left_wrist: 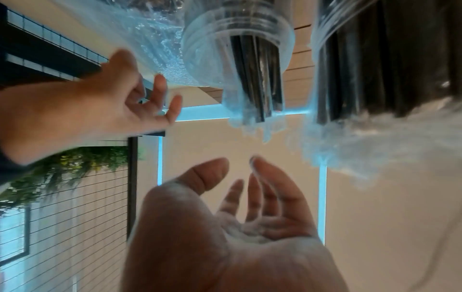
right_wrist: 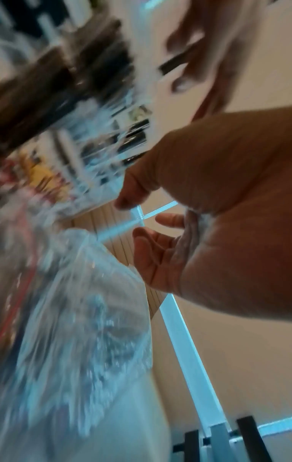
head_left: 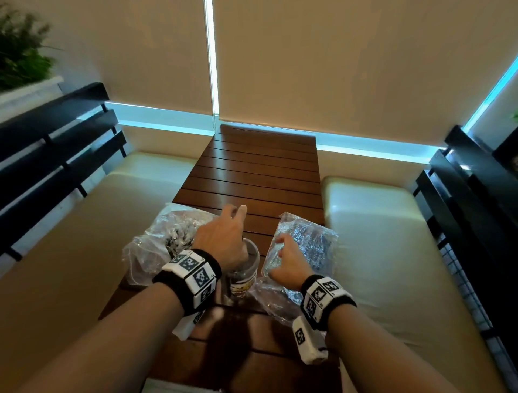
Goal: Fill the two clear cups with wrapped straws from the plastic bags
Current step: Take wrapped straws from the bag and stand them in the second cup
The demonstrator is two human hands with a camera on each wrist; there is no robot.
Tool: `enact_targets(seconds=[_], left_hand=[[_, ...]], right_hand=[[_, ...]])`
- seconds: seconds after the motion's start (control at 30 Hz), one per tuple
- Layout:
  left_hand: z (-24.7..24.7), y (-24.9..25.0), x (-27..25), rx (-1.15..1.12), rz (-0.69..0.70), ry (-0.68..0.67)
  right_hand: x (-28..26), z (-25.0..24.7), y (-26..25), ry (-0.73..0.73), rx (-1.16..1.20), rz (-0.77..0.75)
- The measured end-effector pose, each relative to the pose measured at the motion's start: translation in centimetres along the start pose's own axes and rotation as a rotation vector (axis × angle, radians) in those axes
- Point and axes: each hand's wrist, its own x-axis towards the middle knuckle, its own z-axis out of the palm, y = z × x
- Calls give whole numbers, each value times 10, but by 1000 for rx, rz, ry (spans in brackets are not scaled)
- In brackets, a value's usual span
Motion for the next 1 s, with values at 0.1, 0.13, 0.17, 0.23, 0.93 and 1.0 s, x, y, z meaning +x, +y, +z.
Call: enact_targets(seconds=[0.1, 0.13, 0.17, 0.23, 0.93, 1.0], left_hand=[[-4, 14, -7, 9, 98, 127], [-3, 19, -10, 29, 156, 109], [0, 26, -12, 66, 214, 65], [9, 34, -14, 123, 308, -31], [46, 92, 38, -304, 41, -102], [43, 94, 41, -369, 46, -136]], right_hand=[[-16, 9, 27, -103, -472, 62], [-21, 15, 37, -126, -607, 94], [-27, 21, 45, -134, -682, 132], [-35, 30, 56, -102, -705, 169], [-60, -54, 2, 632, -196, -335], [-62, -41, 13, 404, -260, -290]])
